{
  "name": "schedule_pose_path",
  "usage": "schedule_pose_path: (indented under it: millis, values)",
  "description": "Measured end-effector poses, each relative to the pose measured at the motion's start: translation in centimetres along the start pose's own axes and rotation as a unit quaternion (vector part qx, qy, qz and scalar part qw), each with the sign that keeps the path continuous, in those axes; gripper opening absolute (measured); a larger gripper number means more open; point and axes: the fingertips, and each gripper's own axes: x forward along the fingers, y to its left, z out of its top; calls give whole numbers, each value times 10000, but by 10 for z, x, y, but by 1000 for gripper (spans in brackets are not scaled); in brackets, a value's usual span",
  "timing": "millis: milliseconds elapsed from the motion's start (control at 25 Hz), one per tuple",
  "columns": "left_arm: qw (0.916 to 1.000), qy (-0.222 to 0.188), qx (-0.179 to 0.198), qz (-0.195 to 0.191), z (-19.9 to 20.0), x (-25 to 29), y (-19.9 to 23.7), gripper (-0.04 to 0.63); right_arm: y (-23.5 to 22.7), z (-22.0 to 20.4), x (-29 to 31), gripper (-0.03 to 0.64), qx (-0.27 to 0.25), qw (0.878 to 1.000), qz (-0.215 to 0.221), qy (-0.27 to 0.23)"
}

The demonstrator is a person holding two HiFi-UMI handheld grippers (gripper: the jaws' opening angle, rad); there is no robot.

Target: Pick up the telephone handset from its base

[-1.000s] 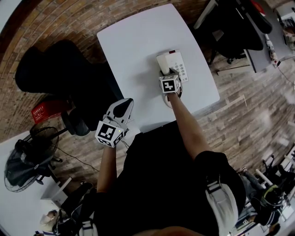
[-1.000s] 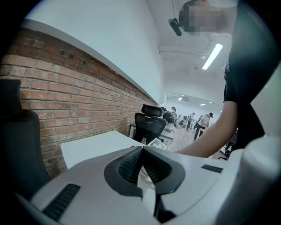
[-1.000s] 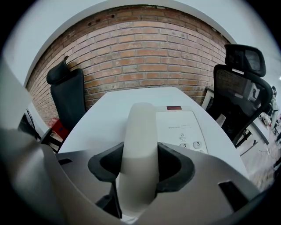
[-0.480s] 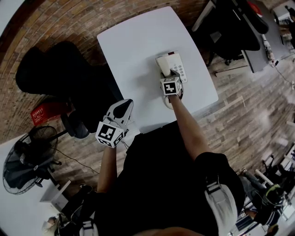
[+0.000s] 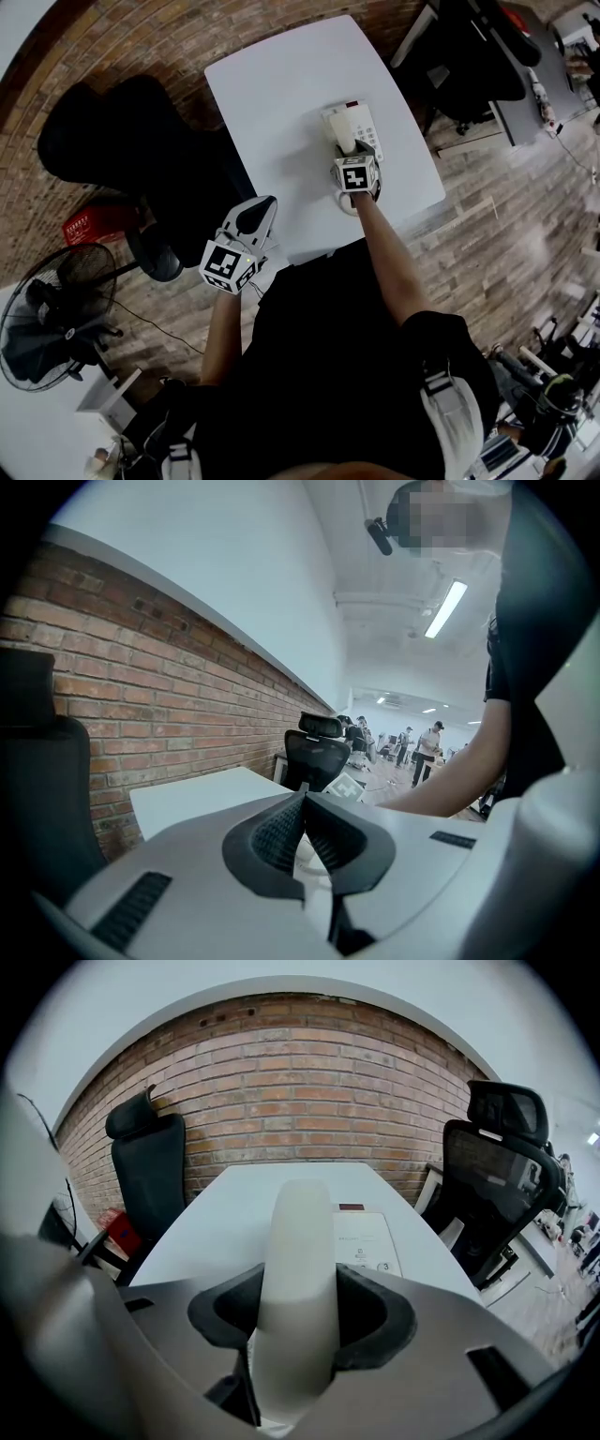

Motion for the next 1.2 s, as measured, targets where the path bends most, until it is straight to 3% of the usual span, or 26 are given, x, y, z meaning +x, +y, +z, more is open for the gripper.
schedule_pose_path:
  millis: [560,1200]
  values:
    - [9999,-116,39,25,-4,-25,-18,18,1,-5,-32,206,62,9997,-1,-241]
    - [9994,-160,-17,292,6,-2,-40,18,-19,2,-46,206,-22,9991,320,-285]
